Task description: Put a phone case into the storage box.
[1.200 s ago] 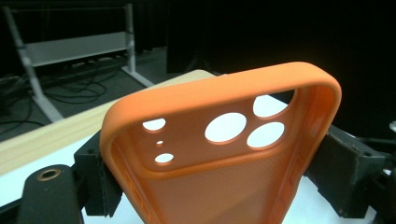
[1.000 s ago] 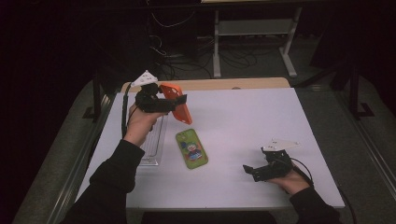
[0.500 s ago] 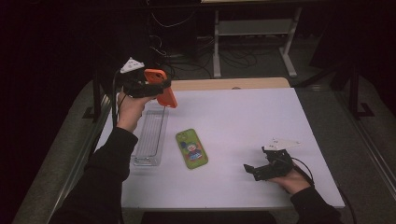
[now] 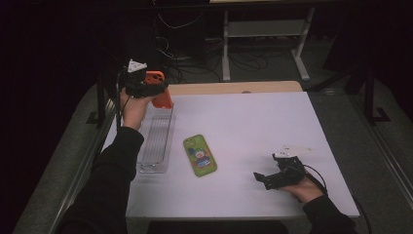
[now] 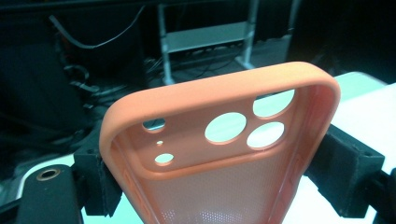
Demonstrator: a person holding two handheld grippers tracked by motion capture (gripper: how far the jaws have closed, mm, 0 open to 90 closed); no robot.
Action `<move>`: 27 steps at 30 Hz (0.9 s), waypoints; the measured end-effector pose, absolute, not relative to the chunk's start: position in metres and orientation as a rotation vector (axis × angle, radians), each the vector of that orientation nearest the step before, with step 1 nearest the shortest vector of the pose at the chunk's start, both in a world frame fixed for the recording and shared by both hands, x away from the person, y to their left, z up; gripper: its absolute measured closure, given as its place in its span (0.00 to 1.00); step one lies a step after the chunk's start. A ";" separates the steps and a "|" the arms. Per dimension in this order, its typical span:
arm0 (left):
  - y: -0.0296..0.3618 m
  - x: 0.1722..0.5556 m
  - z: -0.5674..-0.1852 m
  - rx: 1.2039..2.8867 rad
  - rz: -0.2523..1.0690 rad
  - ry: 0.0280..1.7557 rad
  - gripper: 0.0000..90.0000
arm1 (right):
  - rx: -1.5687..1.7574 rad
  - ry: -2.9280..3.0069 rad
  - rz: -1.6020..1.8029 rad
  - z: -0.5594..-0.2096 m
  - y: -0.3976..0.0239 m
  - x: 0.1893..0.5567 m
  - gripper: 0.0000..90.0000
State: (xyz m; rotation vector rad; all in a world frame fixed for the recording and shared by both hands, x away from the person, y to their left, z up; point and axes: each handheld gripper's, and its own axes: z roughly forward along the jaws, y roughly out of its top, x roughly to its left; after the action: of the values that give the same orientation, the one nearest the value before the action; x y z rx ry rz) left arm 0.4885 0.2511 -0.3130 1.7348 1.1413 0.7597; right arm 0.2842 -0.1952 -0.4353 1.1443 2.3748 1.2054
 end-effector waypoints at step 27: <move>0.246 0.510 -0.369 1.797 0.816 1.280 0.17 | 1.141 2.377 1.218 -0.435 -0.196 0.284 0.00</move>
State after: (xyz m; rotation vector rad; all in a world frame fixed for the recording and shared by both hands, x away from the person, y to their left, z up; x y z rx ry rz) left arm 0.5102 0.2457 -0.3690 1.7972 1.2796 0.8158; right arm 0.2845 -0.1958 -0.4353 1.1411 2.3770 1.2182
